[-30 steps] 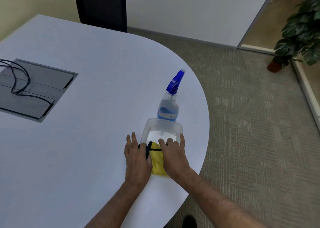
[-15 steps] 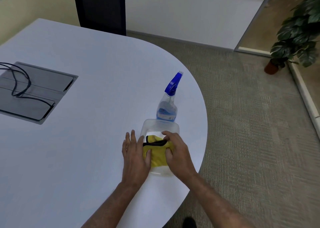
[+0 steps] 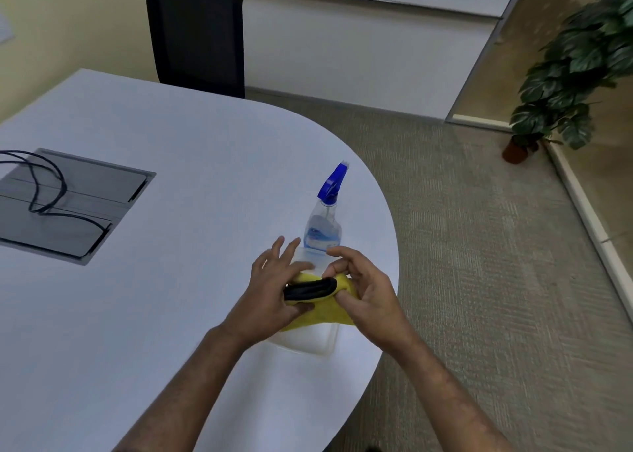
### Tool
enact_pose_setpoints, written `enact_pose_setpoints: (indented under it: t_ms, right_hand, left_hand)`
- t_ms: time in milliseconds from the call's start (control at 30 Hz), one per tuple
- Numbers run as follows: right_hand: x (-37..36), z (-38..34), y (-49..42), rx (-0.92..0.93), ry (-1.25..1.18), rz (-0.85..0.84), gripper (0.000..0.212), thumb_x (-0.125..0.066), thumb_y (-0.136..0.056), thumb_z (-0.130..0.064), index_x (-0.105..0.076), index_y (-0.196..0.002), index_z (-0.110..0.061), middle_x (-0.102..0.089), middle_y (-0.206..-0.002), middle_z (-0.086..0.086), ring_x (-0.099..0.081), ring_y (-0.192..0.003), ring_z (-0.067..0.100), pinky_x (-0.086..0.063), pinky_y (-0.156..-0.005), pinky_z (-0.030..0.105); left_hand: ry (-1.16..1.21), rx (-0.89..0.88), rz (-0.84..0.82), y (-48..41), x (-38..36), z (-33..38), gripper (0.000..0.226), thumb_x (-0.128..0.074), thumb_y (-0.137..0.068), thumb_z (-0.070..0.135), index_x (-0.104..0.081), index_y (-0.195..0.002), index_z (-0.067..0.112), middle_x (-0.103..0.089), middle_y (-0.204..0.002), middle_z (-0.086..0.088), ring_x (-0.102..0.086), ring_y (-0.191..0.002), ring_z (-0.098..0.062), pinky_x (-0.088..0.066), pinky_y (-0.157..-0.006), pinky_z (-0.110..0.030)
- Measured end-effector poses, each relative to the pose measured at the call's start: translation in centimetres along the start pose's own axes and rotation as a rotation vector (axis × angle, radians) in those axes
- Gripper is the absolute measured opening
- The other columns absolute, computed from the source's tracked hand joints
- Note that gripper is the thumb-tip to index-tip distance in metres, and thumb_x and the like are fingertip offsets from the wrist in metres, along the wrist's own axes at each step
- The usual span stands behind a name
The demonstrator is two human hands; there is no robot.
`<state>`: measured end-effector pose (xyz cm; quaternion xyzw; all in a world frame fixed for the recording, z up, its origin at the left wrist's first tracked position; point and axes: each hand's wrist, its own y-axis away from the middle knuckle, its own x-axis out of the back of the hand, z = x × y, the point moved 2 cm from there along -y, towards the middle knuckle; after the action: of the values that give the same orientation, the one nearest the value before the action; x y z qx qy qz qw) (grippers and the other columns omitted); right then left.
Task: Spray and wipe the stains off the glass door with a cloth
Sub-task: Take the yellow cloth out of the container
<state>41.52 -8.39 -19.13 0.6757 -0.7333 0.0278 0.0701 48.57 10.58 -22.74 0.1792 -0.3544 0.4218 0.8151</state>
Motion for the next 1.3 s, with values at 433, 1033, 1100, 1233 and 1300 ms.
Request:
enact_pose_setpoints:
  t_ms: [433,1033,1100,1233,1300]
  right_hand:
    - [5.5,-4.5,6.0,-0.185,-0.135,0.265,0.060,-0.077,-0.093,-0.031,-0.049,-0.146,-0.031,-0.078,-0.117,0.005,-0.073,-0.114,0.018,-0.056,-0.102,0.038]
    - [25.4,-11.9,39.7,-0.072,-0.100,0.671,0.035,-0.082,-0.088,-0.017,-0.073,-0.122,-0.018,-0.079,-0.116,0.005,-0.074,-0.110,0.022,-0.062,-0.083,0.033]
    - [28.5,-12.4,45.8,-0.076,-0.100,0.663,0.040,-0.081,-0.090,-0.016,-0.071,-0.128,-0.020,-0.079,-0.119,0.002,-0.074,-0.112,0.018,-0.060,-0.082,0.027]
    - [33.9,-13.4,58.0,-0.104,-0.010,0.680,0.045,-0.078,-0.093,-0.016,-0.068,-0.135,-0.030,-0.076,-0.124,0.008,-0.070,-0.105,0.010,-0.055,-0.083,0.029]
    - [35.9,-13.7,63.2,-0.120,0.031,0.724,0.044,-0.078,-0.093,-0.018,-0.069,-0.133,-0.032,-0.076,-0.121,0.008,-0.065,-0.100,0.009,-0.052,-0.079,0.028]
  left_hand:
    - [0.550,0.113,-0.213,-0.9,5.1,7.6,0.025,-0.089,-0.082,0.033,-0.079,-0.105,0.029,-0.082,-0.101,0.007,-0.078,-0.093,-0.010,-0.062,-0.073,-0.022]
    - [0.706,-0.282,-0.479,6.7,-10.7,41.7,0.027,-0.079,-0.092,0.018,-0.081,-0.116,0.028,-0.082,-0.115,0.002,-0.078,-0.106,-0.019,-0.063,-0.083,-0.026]
    - [0.709,-0.311,-0.527,8.6,-14.3,46.5,0.021,-0.078,-0.093,0.016,-0.082,-0.113,0.023,-0.083,-0.111,-0.003,-0.079,-0.102,-0.021,-0.064,-0.081,-0.027]
    - [0.707,-0.376,-0.657,13.1,-21.2,55.9,0.018,-0.078,-0.092,0.018,-0.081,-0.110,0.017,-0.082,-0.108,-0.009,-0.079,-0.096,-0.022,-0.064,-0.080,-0.030]
    - [0.718,-0.406,-0.729,15.0,-24.3,60.0,0.019,-0.079,-0.090,0.023,-0.081,-0.108,0.016,-0.082,-0.107,-0.009,-0.079,-0.095,-0.023,-0.064,-0.081,-0.033]
